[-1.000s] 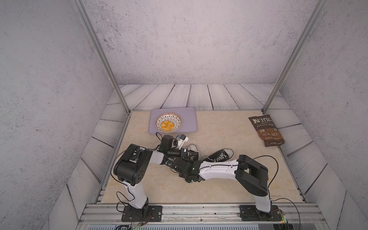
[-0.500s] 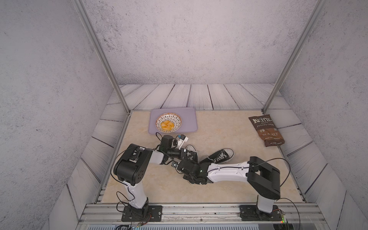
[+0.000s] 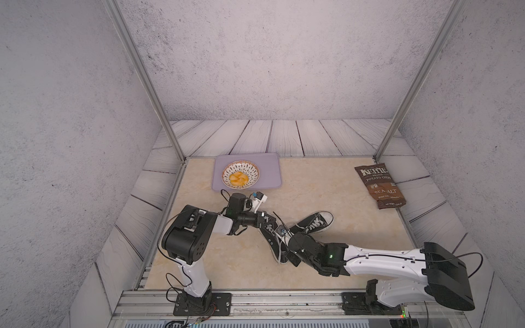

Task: Tie the shoes
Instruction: Cross the shoelace with the shoelace.

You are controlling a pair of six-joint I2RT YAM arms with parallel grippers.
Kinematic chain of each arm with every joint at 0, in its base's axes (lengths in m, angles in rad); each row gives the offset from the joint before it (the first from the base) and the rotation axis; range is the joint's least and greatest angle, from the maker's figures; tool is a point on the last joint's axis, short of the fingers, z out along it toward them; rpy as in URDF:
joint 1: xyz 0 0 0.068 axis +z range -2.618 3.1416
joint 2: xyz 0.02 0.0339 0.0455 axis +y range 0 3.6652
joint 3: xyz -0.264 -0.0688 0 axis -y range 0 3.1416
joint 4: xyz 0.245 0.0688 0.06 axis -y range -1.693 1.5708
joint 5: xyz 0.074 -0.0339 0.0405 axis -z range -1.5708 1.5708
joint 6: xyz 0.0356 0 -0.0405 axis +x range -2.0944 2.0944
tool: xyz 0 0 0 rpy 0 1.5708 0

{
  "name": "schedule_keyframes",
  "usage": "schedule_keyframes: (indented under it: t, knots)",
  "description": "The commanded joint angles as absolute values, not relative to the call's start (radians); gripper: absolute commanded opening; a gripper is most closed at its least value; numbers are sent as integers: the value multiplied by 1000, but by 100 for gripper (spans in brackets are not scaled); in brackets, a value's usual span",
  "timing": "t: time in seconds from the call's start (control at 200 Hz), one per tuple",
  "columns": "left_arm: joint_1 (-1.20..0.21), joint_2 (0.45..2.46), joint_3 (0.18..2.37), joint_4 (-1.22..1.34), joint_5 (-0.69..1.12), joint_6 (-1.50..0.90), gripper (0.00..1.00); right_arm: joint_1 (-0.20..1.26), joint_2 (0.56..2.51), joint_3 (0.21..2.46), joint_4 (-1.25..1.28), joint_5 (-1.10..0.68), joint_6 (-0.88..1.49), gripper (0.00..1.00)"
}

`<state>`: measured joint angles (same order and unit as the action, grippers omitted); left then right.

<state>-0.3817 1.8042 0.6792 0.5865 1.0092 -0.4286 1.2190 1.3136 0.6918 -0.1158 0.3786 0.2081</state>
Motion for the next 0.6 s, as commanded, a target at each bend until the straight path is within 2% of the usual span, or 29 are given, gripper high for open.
schedule_keyframes:
  t: [0.0,0.13,0.17,0.285,0.355,0.47,0.596]
  knots:
    - [-371,1812,661,627,999,-426,2,1217,1267,659,-164,400,297,0]
    - [-371,1791,641,617,1006,-408,2,1212,1288,639,-219,364,303,8]
    - [-371,1789,645,592,1006,-395,2,1211,1289,640,-252,370,308,13]
    - [-371,1783,647,578,1008,-388,2,1209,1251,655,-340,386,309,45]
    - [-371,1779,649,578,1009,-387,2,1209,1212,676,-395,373,312,56]
    - [-371,1775,650,577,1009,-389,3,1211,1165,714,-447,223,278,63]
    - [-371,1769,652,576,1009,-391,2,1230,1209,734,-444,71,283,64]
